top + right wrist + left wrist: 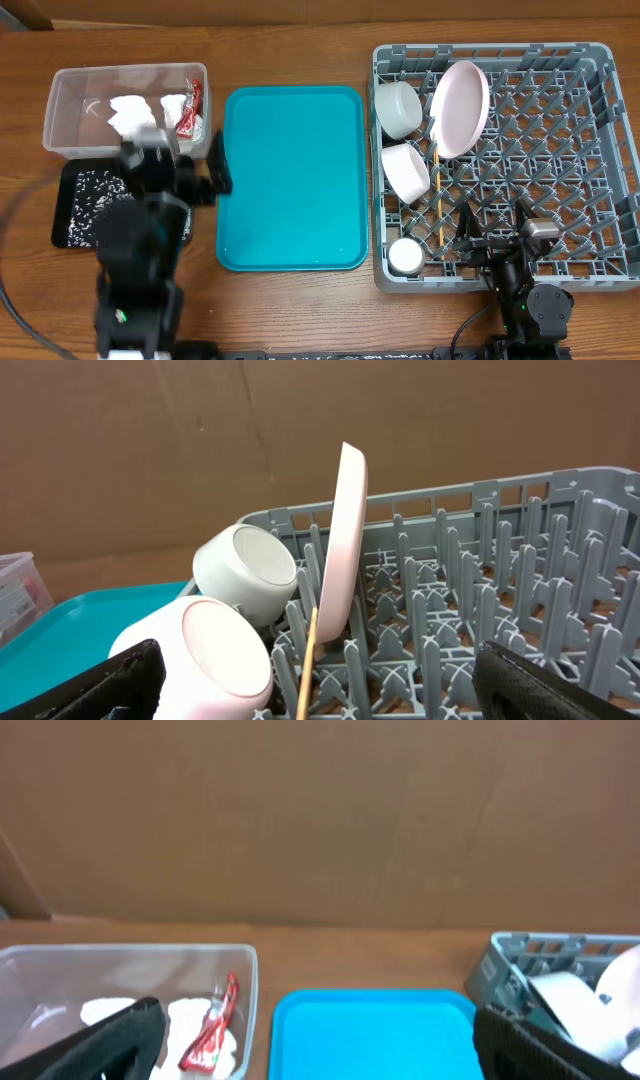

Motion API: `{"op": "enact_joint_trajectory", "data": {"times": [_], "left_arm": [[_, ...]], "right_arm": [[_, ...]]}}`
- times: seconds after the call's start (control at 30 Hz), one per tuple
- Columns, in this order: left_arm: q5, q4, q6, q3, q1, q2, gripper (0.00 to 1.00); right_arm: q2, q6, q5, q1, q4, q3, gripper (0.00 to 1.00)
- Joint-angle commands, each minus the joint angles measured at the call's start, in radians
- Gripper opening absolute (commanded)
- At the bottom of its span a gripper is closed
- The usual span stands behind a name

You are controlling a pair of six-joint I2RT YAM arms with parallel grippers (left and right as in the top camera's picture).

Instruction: Sort waste into correct bins and load items into the dishwasher

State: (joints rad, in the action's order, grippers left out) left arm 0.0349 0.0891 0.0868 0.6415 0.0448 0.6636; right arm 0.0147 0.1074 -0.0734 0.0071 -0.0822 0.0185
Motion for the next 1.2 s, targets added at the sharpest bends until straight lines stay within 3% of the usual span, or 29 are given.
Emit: {"op": "enact_joint_trajectory", "data": {"times": [0.0, 0.27, 0.5, 0.8, 1.17], "left_arm": [[0.011, -0.066, -0.063, -0.174, -0.005, -0.143, 1.0], [0.01, -0.102, -0.159, -0.448, -0.014, -0.433, 1.0], [0.018, -0.123, -0.159, -0.584, -0.048, -0.608, 1.0], [0.011, -0.012, -0.158, -0.637, -0.048, -0.661, 1.0], [0.01, -0.014, -0.158, -0.637, -0.048, -0.659, 1.0]], "right_arm": [[-0.012, -0.003, 0.001, -0.003, 0.005, -0.011, 1.0], [-0.012, -0.003, 0.001, -0.003, 0.005, -0.011, 1.0], [-0.012, -0.003, 0.001, -0.003, 0.005, -0.011, 1.0], [-0.012, -0.003, 0.001, -0.003, 0.005, -0.011, 1.0], [-0.012, -0.003, 0.001, -0.003, 0.005, -0.011, 1.0]]}}
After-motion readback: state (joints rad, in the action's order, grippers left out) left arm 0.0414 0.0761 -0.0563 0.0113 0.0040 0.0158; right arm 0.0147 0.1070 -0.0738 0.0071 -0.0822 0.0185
